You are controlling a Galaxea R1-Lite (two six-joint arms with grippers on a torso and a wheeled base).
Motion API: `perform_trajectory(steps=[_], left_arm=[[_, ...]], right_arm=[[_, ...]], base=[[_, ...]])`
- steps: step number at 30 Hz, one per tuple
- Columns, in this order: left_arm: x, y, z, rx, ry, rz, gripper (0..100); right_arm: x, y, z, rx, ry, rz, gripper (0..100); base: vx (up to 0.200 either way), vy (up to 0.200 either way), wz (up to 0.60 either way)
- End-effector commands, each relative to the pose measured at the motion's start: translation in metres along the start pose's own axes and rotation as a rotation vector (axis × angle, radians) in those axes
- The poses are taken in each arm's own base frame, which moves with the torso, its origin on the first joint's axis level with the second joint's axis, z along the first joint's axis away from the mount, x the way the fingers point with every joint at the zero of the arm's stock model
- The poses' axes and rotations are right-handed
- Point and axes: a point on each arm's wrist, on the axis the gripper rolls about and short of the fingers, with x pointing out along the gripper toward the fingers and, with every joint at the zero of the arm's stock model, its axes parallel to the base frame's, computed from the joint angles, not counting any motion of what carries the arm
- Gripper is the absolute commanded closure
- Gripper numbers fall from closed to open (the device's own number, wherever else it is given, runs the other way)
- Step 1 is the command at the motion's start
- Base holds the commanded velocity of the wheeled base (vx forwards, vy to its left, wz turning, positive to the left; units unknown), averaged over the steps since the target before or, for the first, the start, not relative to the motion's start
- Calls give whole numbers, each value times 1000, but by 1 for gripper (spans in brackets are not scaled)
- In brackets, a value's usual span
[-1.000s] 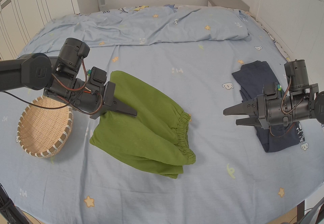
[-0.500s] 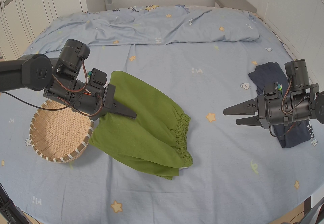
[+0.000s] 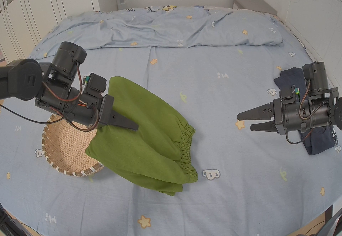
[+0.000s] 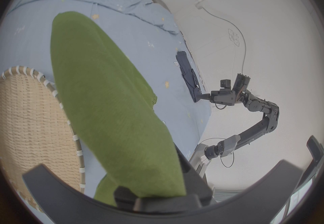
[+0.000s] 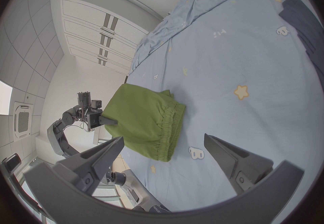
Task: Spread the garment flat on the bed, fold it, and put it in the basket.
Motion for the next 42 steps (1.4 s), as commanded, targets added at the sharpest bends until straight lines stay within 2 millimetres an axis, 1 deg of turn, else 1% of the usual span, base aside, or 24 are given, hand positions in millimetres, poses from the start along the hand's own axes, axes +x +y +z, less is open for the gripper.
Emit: perform_trajectory(steps=[1,5,7,8,9,11,12,15,17,18,19,20,22,24,26,28,32,33,36,39,42], left_arm=[[-21,-19,-5,50,-43,-2,100],[-34,-27,-4,129,-95,65,100],[-34,-27,-4,129,-95,65,100],[-45,-33,-6,189,-129,129,100],[-50,-35,-7,210,-146,157,100],[-50,-35,-7,210,-146,157,100],[-67,-32,-3,217,-222,223,100],[-84,-29,-1,226,-304,254,100],[-91,-27,0,236,-351,272,100],[-91,-27,0,236,-351,272,100],[-100,-23,2,239,-410,295,100],[-103,-22,2,238,-423,301,100],[-114,-17,1,237,-489,335,100],[-129,-14,-2,228,-554,368,100],[-136,-11,-5,201,-589,380,100],[-136,-11,-6,190,-601,378,100],[-132,0,-18,140,-586,390,100],[-132,0,-18,140,-586,390,100],[-128,18,-36,56,-541,423,100],[-119,27,-50,-37,-506,415,100],[-120,33,-61,-133,-508,420,100]], right_arm=[[-5,6,0,-14,-11,10,0],[-5,6,-1,-14,-13,9,0],[-5,6,-1,-14,-13,9,0],[-8,7,0,-16,-22,9,0],[-8,6,0,-15,-24,7,0],[-8,6,0,-15,-24,7,0],[-9,6,1,-15,-26,7,0],[-8,6,0,-17,-23,8,0],[-8,6,0,-16,-23,8,0],[-8,6,0,-16,-23,8,0],[-8,6,0,-16,-23,8,0],[-8,6,0,-17,-23,8,0],[-9,7,0,-18,-27,9,0],[-12,9,1,-24,-35,11,0],[-12,9,1,-25,-36,11,0],[-12,9,0,-24,-35,12,0],[-16,12,-1,-32,-43,16,0],[-16,12,-1,-32,-43,16,0],[-20,16,-2,-42,-51,22,0],[-21,18,-3,-44,-50,26,0],[-21,19,-3,-46,-49,28,0]], base=[[0,0,0],[0,0,0],[0,0,0],[0,0,0],[0,0,0],[0,0,0],[0,0,0],[0,0,0],[0,0,0],[0,0,0],[0,0,0],[0,0,0],[0,0,0],[0,0,0],[0,0,0],[0,0,0],[0,0,0],[0,0,0],[0,0,0],[0,0,0],[0,0,0]])
